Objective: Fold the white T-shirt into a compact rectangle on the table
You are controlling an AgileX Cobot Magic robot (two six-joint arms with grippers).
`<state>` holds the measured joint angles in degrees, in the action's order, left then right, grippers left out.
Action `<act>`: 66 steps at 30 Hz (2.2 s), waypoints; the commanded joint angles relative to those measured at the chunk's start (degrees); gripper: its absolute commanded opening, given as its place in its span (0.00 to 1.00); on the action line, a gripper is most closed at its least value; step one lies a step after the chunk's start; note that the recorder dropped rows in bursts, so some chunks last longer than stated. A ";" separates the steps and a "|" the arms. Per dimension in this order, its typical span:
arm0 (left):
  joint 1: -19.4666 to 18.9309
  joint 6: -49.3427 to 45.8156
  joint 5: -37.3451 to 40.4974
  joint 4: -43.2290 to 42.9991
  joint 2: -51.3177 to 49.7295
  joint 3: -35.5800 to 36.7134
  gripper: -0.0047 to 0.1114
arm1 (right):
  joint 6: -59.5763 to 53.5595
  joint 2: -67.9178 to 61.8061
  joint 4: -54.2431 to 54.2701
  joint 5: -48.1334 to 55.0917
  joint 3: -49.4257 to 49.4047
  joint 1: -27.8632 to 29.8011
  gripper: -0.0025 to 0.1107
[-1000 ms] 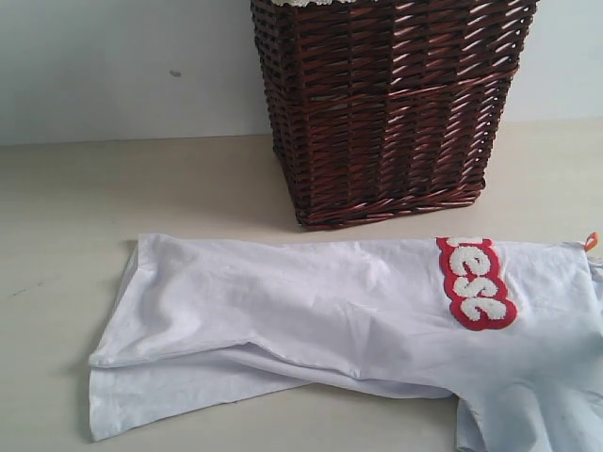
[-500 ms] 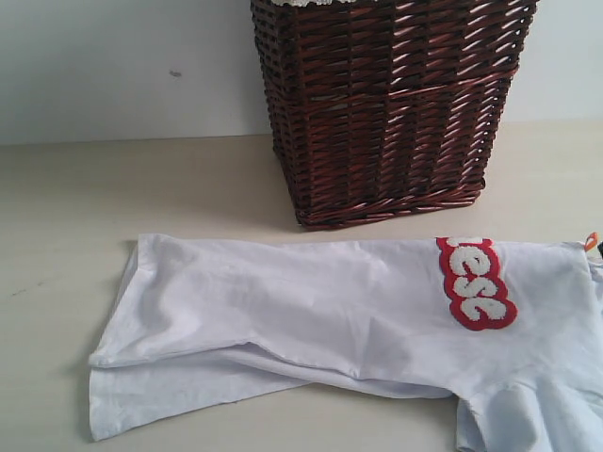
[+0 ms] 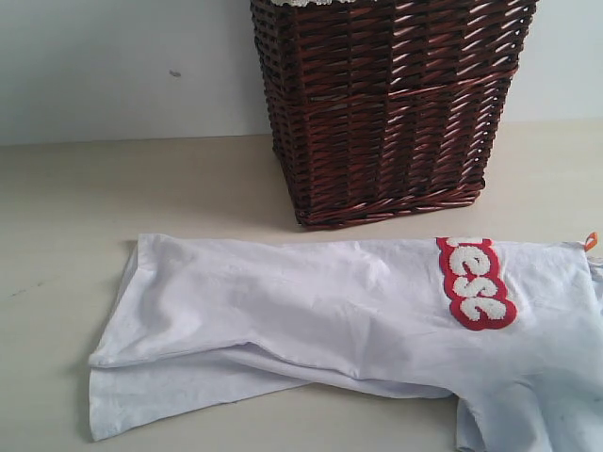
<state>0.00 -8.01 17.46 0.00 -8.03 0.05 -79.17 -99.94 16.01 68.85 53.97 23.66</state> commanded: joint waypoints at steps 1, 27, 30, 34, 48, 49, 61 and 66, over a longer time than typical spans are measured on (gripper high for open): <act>-0.07 0.06 -0.20 0.45 0.27 -0.05 0.04 | -0.37 -1.18 -0.69 -1.31 -6.55 0.02 0.02; -0.07 0.06 -0.20 0.45 0.27 -0.05 0.04 | -1.67 3.10 18.57 -38.10 -5.98 0.02 0.42; -0.07 0.06 -0.20 0.45 0.27 -0.05 0.04 | -1.50 0.16 27.16 -36.67 -4.89 0.02 0.47; -0.07 0.06 -0.20 0.45 0.27 -0.05 0.04 | -0.02 -3.88 30.52 -29.61 -4.75 0.02 0.46; -0.07 0.06 -0.20 0.45 0.27 -0.05 0.04 | -7.83 -9.80 45.03 -17.13 -4.17 0.02 0.11; -0.07 0.06 -0.20 0.45 0.27 -0.05 0.04 | -7.83 -9.80 46.80 -15.82 -3.81 0.02 0.07; -0.07 0.06 -0.20 0.45 0.27 -0.05 0.04 | -7.72 -9.80 49.64 -17.55 -2.89 0.02 0.50; -0.07 0.06 -0.20 0.45 0.27 -0.05 0.04 | -7.82 -9.80 49.64 -18.25 -2.57 0.02 0.67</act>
<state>0.00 -8.01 17.48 0.00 -8.03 0.05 -86.28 -109.85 64.99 50.96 50.75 23.78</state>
